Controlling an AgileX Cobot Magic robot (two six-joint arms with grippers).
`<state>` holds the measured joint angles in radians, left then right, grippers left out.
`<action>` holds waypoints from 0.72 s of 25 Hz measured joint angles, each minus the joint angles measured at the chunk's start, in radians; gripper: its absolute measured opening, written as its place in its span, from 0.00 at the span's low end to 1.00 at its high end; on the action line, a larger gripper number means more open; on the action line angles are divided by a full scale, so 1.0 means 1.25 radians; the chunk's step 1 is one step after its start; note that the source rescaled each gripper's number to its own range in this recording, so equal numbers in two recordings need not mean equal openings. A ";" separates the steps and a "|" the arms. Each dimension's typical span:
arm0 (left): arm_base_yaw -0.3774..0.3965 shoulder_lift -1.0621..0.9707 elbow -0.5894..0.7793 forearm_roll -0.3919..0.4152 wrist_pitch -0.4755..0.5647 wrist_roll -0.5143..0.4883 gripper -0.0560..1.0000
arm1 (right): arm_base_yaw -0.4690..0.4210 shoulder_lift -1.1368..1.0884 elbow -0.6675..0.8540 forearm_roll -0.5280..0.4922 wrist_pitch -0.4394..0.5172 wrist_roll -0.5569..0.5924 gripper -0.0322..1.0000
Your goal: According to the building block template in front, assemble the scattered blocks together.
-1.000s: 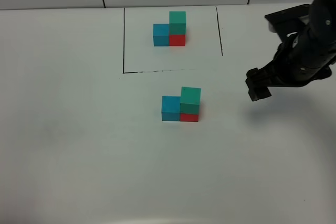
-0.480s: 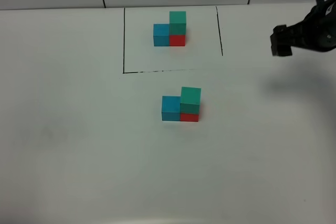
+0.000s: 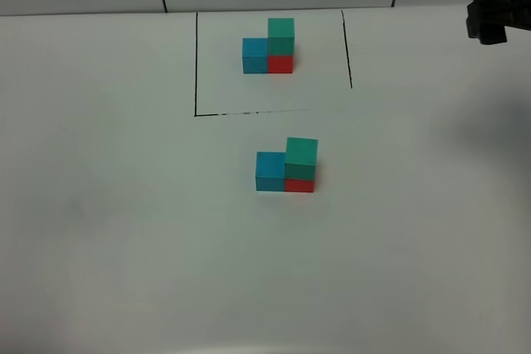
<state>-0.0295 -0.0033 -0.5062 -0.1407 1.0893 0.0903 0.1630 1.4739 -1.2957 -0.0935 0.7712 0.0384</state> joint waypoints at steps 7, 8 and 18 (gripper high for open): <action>0.000 0.000 0.000 0.000 0.000 0.000 0.98 | 0.000 -0.284 0.180 -0.034 0.007 0.044 0.83; 0.000 0.000 0.000 0.000 0.000 0.000 0.98 | 0.000 -0.323 0.215 -0.034 0.008 0.049 0.83; 0.000 0.000 0.000 0.000 0.000 0.000 0.98 | 0.000 -0.751 0.461 -0.033 0.113 0.061 0.83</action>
<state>-0.0295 -0.0033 -0.5062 -0.1407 1.0893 0.0903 0.1630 0.5353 -0.7192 -0.1353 0.9122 0.1147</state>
